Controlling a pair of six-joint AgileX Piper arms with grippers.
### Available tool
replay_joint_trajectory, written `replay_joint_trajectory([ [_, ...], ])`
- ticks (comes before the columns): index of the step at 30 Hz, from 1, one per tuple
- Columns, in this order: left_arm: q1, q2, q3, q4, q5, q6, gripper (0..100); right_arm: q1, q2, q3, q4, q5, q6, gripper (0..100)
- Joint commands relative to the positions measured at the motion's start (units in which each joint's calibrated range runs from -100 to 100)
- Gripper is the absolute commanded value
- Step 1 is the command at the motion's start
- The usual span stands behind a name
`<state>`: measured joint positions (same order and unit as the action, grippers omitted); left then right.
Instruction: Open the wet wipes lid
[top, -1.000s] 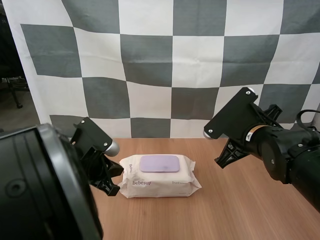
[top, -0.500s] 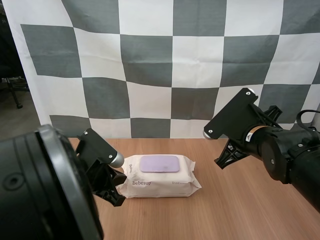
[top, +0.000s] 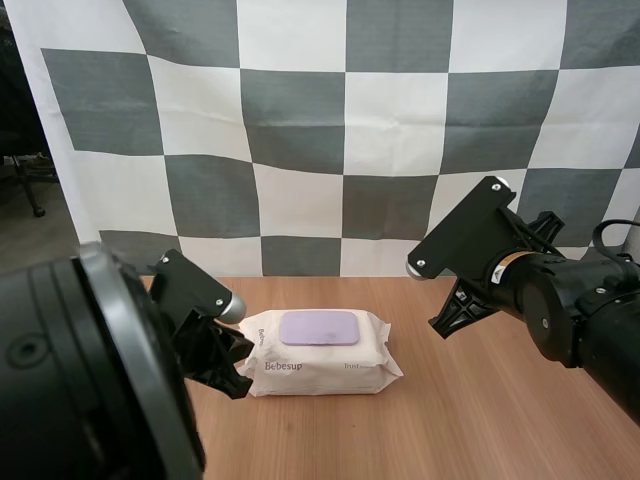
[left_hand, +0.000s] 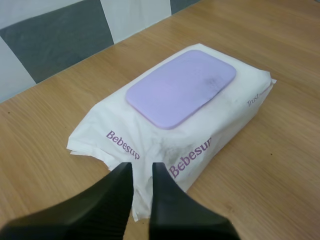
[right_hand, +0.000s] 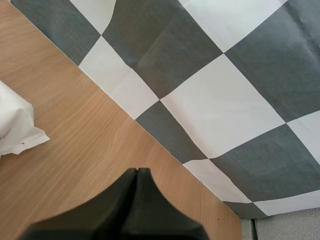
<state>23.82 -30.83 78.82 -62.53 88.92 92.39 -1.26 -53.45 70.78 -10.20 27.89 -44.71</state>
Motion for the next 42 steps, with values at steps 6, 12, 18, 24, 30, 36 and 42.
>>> replay_joint_trajectory([
  [6,-5.4,9.48,-0.46,1.49,-13.45,1.04,36,-0.01,0.07,-0.01,0.28,-0.05,-0.07,0],
  [12,-6.54,10.47,-2.77,0.43,-13.09,1.04,36,-0.01,0.07,-0.01,0.39,0.54,-0.07,0],
  [18,-6.54,10.47,-4.07,-0.51,-4.13,1.04,36,-0.01,0.07,-0.01,0.39,0.71,-0.07,0],
  [24,-6.54,10.47,-4.07,-0.09,-1.94,1.04,57,-0.01,0.07,-0.01,0.39,1.27,-0.07,0],
  [30,-6.54,10.59,-4.07,-0.43,-3.88,1.04,65,-0.01,0.07,-0.01,0.39,1.84,-0.07,0],
  [36,-6.54,11.79,-4.27,-2.82,-6.84,1.04,65,-0.01,0.07,-0.01,0.5,1.82,-0.07,0],
  [42,-6.54,15.39,-5.62,-2.58,-5.15,1.04,65,-0.01,0.07,-0.01,0.5,1.82,-0.07,0],
])
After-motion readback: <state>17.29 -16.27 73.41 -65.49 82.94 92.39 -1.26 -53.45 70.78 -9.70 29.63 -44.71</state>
